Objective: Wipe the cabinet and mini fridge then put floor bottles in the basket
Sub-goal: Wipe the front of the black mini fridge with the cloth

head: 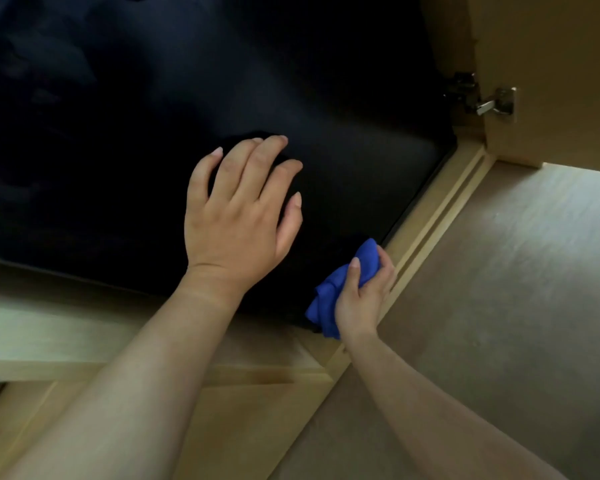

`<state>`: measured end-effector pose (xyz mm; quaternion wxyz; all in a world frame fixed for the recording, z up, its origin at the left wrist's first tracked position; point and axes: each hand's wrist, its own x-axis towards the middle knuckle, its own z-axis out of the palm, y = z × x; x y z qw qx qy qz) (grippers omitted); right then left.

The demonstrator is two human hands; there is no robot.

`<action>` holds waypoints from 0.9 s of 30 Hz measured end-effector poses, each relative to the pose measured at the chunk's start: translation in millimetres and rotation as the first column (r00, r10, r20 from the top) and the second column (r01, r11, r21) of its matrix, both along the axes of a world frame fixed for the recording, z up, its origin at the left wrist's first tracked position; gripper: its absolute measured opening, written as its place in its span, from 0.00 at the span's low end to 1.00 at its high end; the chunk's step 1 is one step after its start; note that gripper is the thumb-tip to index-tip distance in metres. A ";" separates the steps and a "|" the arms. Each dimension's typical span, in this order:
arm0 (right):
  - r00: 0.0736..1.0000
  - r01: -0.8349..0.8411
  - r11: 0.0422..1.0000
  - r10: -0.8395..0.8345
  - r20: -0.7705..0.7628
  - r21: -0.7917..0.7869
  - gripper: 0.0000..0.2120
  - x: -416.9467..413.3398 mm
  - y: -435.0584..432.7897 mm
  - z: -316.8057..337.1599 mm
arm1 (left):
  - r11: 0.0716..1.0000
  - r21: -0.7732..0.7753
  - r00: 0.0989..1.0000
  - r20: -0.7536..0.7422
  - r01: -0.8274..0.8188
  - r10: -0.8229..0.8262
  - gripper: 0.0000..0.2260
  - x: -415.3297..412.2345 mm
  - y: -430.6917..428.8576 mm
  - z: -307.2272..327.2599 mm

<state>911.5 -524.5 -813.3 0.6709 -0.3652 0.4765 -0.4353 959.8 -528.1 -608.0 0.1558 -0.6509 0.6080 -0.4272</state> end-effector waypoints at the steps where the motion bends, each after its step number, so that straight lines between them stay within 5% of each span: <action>1: 0.999 -0.038 0.999 0.038 0.008 -0.007 0.18 -5.7 1.4 -0.3 | 1.000 0.007 1.000 -0.014 -0.004 0.004 0.14 -0.7 0.2 1.0; 7: 0.994 -0.105 0.981 0.099 -0.045 -0.163 0.16 -63.5 -23.9 10.0 | 1.000 -0.022 0.962 -0.271 0.015 -0.020 0.16 -15.7 9.9 7.1; 13: 0.978 -0.208 0.906 0.185 -0.097 -0.369 0.17 -80.0 -1.6 38.2 | 0.973 -0.165 0.910 -0.406 -0.163 0.084 0.17 -43.9 84.2 6.3; 21: 0.962 -0.236 0.573 0.250 -0.107 -0.785 0.20 -31.6 25.4 146.2 | 0.903 -0.355 0.915 -0.393 -0.243 0.092 0.14 -53.4 165.0 37.0; 27: 0.990 -0.102 0.349 0.131 -0.059 -0.932 0.19 1.2 33.8 179.1 | 0.825 -0.480 0.908 -0.410 -0.298 0.089 0.16 -51.4 198.3 49.7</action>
